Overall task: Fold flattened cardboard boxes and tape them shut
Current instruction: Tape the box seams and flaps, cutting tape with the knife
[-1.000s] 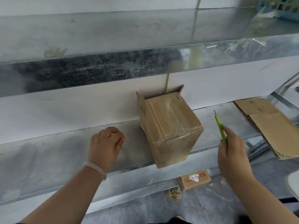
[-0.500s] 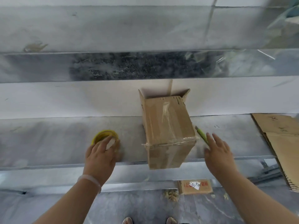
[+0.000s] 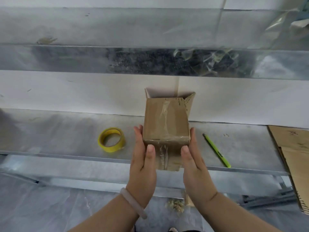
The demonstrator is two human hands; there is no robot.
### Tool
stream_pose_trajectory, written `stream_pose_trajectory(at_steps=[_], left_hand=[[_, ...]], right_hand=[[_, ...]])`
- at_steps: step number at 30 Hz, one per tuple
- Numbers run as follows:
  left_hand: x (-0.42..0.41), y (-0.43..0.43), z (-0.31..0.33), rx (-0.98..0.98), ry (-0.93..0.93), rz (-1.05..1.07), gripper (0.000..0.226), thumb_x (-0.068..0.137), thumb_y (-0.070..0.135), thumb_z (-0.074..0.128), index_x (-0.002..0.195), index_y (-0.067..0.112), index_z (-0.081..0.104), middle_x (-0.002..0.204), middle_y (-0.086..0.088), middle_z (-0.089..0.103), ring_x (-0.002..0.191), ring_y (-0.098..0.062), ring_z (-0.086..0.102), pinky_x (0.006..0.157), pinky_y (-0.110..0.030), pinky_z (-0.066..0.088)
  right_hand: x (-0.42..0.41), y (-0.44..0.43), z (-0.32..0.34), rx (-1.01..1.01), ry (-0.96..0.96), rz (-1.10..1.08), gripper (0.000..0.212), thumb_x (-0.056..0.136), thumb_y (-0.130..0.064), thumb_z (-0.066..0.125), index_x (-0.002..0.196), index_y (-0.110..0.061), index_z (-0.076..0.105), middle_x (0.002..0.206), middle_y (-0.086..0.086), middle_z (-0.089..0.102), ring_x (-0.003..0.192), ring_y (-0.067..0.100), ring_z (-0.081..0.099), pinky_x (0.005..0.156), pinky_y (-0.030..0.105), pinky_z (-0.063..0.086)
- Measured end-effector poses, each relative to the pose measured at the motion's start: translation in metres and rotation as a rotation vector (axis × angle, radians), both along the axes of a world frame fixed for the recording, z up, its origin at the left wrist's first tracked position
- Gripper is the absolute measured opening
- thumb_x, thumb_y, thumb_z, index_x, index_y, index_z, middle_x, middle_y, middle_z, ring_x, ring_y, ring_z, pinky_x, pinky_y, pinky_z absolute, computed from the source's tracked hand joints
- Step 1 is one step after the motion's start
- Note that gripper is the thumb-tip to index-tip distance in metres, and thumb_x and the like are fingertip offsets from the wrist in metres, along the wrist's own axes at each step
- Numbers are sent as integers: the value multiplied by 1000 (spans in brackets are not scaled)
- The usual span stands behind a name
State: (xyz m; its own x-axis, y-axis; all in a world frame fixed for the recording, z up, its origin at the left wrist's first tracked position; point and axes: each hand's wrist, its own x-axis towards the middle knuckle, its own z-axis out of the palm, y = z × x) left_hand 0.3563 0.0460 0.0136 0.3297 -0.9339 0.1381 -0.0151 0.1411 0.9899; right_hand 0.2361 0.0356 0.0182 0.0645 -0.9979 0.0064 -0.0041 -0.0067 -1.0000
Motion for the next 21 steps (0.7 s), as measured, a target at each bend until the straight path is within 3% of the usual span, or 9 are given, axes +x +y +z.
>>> stream_pose_trajectory(at_steps=[2, 4, 6, 8, 10, 13, 17, 21], left_hand=[[-4, -5, 7, 58, 92, 66, 58, 93, 41, 45, 146, 32, 25, 141, 27, 39, 124, 20, 36, 94, -2, 35], [-9, -16, 10, 98, 113, 111, 60, 84, 52, 59, 139, 37, 39, 130, 24, 52, 120, 8, 49, 96, -16, 45], [-12, -28, 7, 119, -13, 196, 70, 77, 54, 71, 137, 30, 45, 126, 13, 53, 117, -1, 53, 99, -29, 47], [-13, -36, 6, 130, -88, 282, 66, 76, 43, 74, 135, 25, 49, 119, 12, 48, 109, 9, 49, 96, -23, 43], [-16, -41, 7, 120, -121, 309, 61, 77, 37, 72, 132, 24, 50, 116, 13, 45, 105, 15, 44, 95, -19, 39], [-18, -39, 4, 87, -171, 281, 53, 86, 35, 64, 135, 24, 47, 118, 15, 41, 106, 19, 39, 93, -8, 33], [-16, -37, -3, 1, -274, 260, 65, 86, 54, 41, 141, 18, 44, 118, 16, 39, 111, 15, 37, 94, 1, 26], [-14, -36, -15, -45, -281, 250, 66, 93, 58, 32, 145, 18, 36, 131, 0, 43, 121, 4, 39, 104, -13, 32]], right_hand=[[3, -6, 7, 28, -36, -40, 60, 91, -55, 45, 148, -45, 28, 148, -27, 39, 130, -16, 35, 99, 1, 33], [12, -16, 9, 45, 10, -95, 60, 88, -65, 54, 143, -43, 41, 136, -18, 54, 124, -1, 51, 101, 21, 46], [20, -25, 11, 78, 84, -187, 69, 73, -68, 61, 135, -40, 49, 129, -10, 58, 117, 8, 58, 98, 36, 52], [23, -33, 11, 91, 88, -252, 64, 69, -64, 62, 126, -38, 56, 122, -7, 62, 111, 10, 61, 95, 39, 53], [24, -37, 11, 103, 55, -287, 45, 74, -55, 60, 114, -36, 63, 112, -6, 66, 102, 8, 64, 89, 36, 55], [19, -38, 13, 95, -11, -330, 16, 94, -31, 54, 102, -32, 68, 92, -14, 71, 85, -3, 64, 73, 16, 51], [15, -34, 11, 60, -34, -348, 29, 104, -27, 40, 96, -22, 68, 80, -14, 69, 77, -5, 62, 61, 5, 44], [13, -29, 3, 54, -91, -298, 38, 105, -35, 30, 122, -25, 62, 107, -15, 67, 92, -16, 59, 70, -1, 42]])
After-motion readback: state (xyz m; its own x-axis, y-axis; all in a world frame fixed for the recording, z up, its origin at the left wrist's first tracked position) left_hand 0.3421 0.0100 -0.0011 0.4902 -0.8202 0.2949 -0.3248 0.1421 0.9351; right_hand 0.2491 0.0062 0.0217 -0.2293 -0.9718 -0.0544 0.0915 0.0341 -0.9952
